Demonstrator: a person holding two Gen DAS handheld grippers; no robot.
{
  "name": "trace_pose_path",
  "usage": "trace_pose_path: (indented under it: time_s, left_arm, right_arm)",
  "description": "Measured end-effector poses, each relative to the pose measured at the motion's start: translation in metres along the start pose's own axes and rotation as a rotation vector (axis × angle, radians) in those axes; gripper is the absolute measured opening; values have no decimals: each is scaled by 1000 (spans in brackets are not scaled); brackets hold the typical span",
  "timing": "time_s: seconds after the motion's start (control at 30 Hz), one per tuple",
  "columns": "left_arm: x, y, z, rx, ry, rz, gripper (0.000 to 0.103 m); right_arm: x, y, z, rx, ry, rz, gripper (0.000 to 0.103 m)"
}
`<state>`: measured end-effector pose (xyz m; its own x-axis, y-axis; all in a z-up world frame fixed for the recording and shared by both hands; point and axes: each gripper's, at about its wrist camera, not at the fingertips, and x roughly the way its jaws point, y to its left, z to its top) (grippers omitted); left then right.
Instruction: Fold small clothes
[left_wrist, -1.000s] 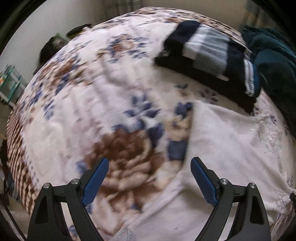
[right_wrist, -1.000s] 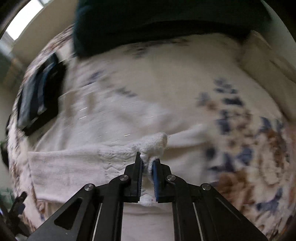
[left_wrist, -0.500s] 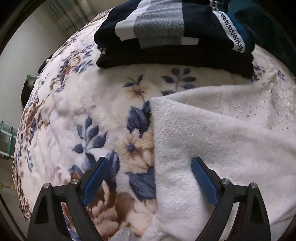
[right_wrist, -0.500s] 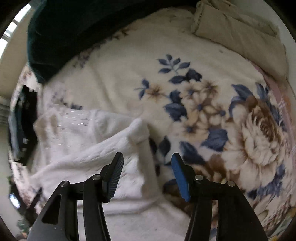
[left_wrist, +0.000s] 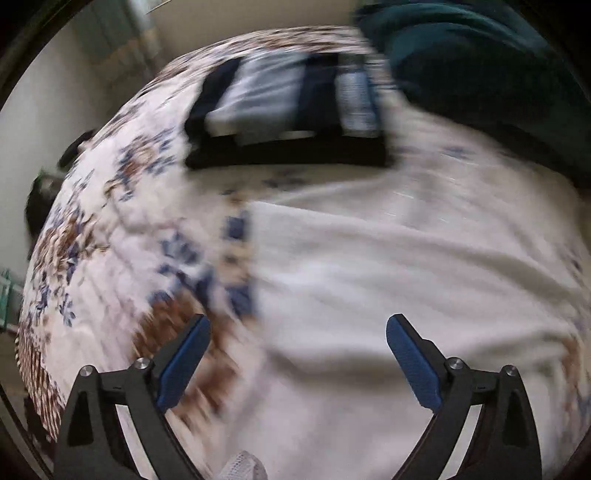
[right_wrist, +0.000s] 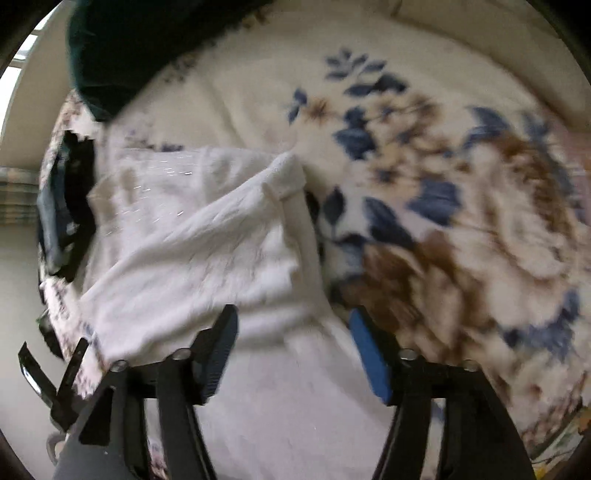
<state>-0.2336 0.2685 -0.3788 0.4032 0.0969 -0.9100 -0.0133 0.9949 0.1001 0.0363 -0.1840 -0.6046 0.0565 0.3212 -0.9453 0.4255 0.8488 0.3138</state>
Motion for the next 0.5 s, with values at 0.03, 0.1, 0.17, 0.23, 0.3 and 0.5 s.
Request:
trace_pose_path:
  time_s: [0.03, 0.1, 0.17, 0.23, 0.3, 0.5]
  left_arm:
    - [-14, -21, -11, 27, 9, -34, 97]
    - [-35, -68, -33, 81, 45, -86, 97]
    - [-52, -117, -59, 130, 87, -160, 97]
    - [-59, -174, -83, 188, 134, -206, 97]
    - [-56, -225, -109, 240, 186, -232, 97]
    - [-34, -352, -189, 397, 313, -180, 97]
  right_arm:
    - [-17, -7, -9, -8, -2, -2, 78]
    - [-50, -22, -26, -20, 6, 0, 80]
    - [-79, -40, -41, -26, 8, 18, 85]
    - [-104, -59, -43, -24, 1, 29, 89]
    - [-122, -80, -44, -11, -3, 48, 89]
    - [-127, -132, -7, -70, 37, 43, 89]
